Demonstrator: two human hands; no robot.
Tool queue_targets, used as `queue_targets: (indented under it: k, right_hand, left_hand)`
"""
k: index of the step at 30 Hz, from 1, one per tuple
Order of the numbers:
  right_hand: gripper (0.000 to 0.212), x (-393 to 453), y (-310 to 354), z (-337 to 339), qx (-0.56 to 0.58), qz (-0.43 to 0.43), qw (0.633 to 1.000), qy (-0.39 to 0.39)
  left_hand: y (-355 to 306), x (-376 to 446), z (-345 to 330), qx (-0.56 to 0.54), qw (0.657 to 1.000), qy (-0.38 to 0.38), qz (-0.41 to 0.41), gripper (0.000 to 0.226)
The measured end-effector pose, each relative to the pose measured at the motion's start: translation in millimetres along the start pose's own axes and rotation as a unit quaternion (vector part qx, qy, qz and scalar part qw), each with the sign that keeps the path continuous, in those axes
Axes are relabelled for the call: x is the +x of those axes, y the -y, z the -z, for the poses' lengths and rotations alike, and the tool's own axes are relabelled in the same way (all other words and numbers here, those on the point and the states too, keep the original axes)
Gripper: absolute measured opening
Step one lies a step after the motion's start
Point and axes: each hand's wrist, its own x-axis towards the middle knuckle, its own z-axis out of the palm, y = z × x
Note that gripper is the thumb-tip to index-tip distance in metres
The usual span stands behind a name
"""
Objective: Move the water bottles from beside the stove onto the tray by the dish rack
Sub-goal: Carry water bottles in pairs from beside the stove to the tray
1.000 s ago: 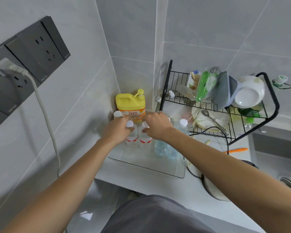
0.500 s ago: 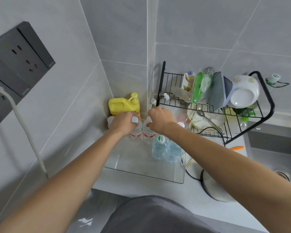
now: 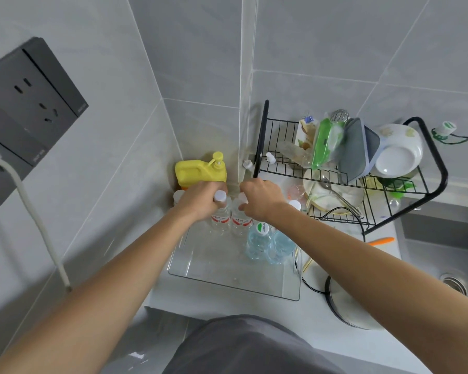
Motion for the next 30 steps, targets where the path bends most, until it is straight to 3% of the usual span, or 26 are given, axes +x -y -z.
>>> queue_targets:
  k: [11,21,30]
  right_hand:
    - [0.04,-6.4,0.0,0.3,0.006,0.006,1.0,-0.004]
    - [0.039,-9.5,-0.4,2.2,0.025,0.009,1.0,-0.001]
    - [0.042,-24.2,-7.7,-0.8,0.061,0.015,0.998,-0.031]
  left_hand:
    - [-2.7,2.6,-6.0,0.006,1.0,-0.025,0.004,0.02]
    - [-1.2,-2.1,-7.2,0.023,0.999,-0.025,0.006,0.02]
    - [-17.1,-24.3,-1.7,0.091,0.993,-0.063,0.05,0.039]
